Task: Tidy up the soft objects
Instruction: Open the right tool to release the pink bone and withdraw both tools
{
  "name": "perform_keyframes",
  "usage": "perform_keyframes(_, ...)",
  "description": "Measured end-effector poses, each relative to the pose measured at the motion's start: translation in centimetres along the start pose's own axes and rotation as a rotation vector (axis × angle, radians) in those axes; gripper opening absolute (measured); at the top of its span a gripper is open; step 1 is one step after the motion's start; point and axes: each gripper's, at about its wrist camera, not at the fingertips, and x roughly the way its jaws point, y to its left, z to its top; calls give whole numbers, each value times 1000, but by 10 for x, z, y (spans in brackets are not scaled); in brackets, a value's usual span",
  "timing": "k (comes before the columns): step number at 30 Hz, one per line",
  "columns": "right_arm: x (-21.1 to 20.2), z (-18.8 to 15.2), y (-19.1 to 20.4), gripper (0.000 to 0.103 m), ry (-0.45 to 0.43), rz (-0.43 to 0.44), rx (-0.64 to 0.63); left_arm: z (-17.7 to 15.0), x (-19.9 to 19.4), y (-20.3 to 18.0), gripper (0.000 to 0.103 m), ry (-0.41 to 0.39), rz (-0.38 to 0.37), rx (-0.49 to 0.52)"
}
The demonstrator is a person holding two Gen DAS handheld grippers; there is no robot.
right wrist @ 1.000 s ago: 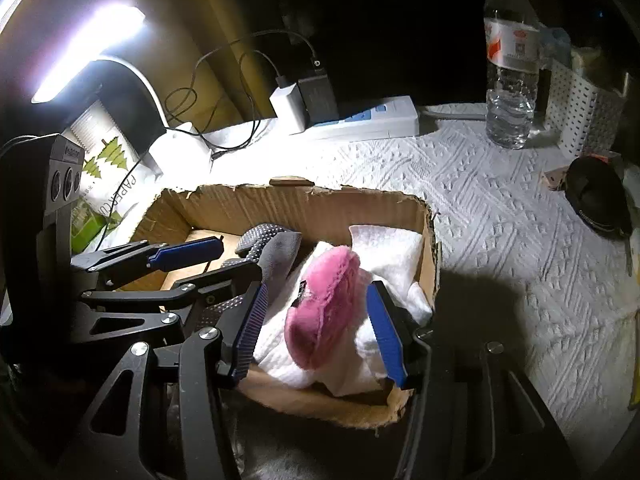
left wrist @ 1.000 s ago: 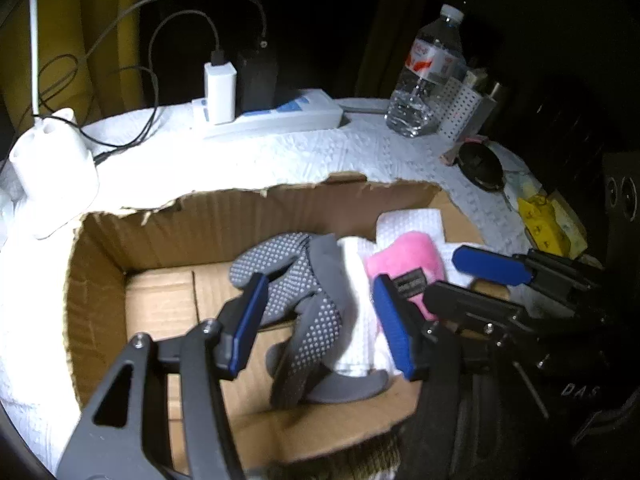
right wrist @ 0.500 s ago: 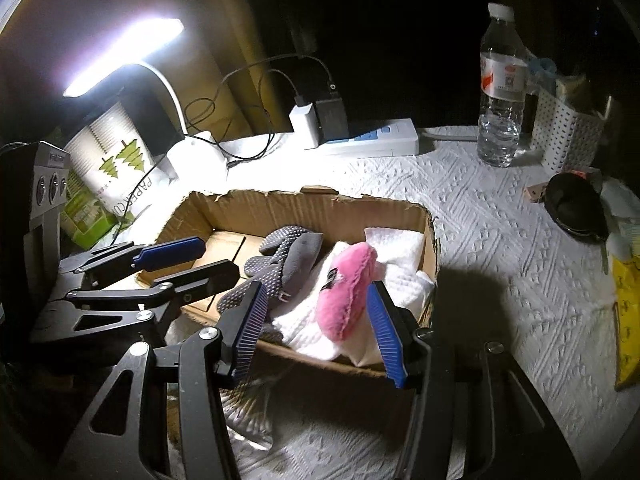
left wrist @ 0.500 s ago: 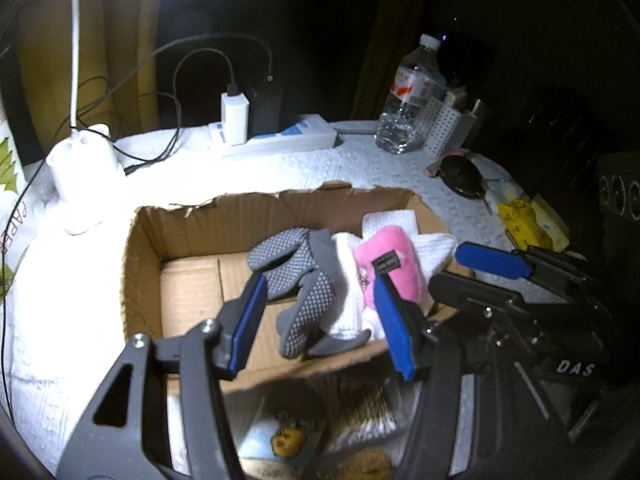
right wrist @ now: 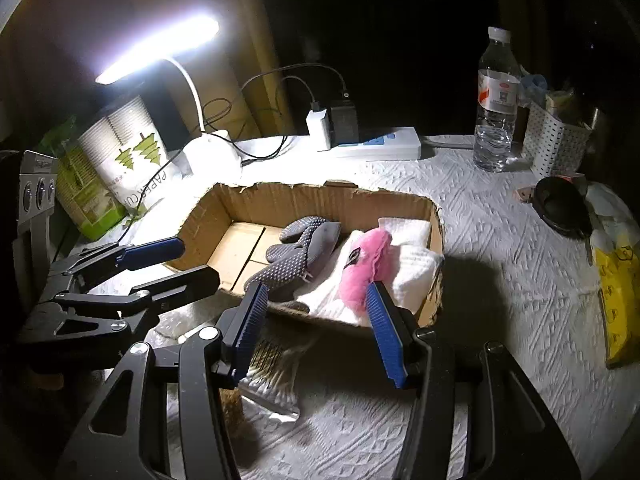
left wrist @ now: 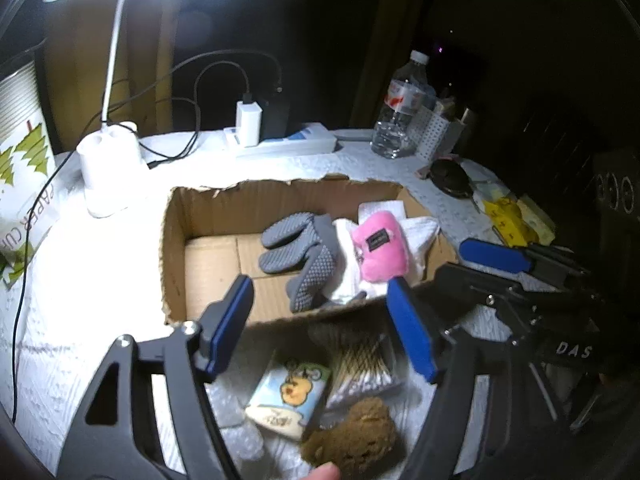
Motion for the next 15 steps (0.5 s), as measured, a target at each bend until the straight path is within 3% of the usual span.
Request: perform_keyframes(15,-2,-29,23,55,27,-16,4,-34,-23,14,72,-10,-2,-13)
